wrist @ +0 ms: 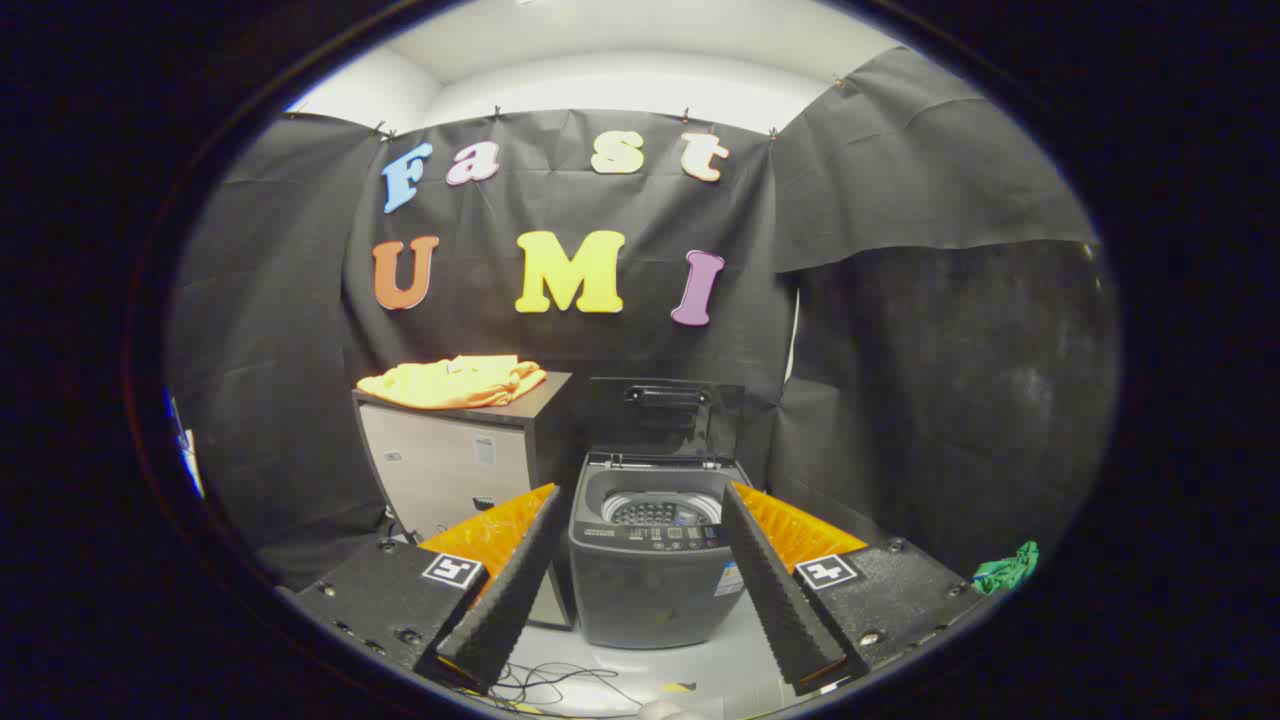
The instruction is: Put the clothes into the washing machine and then close the washing machine lid.
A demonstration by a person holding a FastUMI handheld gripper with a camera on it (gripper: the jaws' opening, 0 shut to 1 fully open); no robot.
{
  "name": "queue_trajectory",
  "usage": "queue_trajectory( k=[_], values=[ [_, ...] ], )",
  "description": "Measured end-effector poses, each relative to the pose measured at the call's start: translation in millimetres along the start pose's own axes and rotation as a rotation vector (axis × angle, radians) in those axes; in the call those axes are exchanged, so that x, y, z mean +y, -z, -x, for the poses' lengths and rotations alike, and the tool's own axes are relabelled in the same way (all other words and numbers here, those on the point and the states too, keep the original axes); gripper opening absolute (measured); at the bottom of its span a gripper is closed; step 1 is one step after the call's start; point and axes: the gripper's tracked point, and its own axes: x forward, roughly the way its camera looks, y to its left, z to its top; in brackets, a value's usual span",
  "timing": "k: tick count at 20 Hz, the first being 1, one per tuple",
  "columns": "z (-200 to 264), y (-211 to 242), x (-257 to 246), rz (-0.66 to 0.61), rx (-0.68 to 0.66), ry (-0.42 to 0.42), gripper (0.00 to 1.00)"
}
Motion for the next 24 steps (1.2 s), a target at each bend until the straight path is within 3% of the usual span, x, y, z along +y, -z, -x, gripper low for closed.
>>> queue_trajectory(
  k=[15, 24],
  values=[
    [2, 3, 0, -0.022, 0.016, -0.003, 0.99],
    [-22, -45, 5, -0.022, -0.014, -0.002, 0.99]
  ],
)
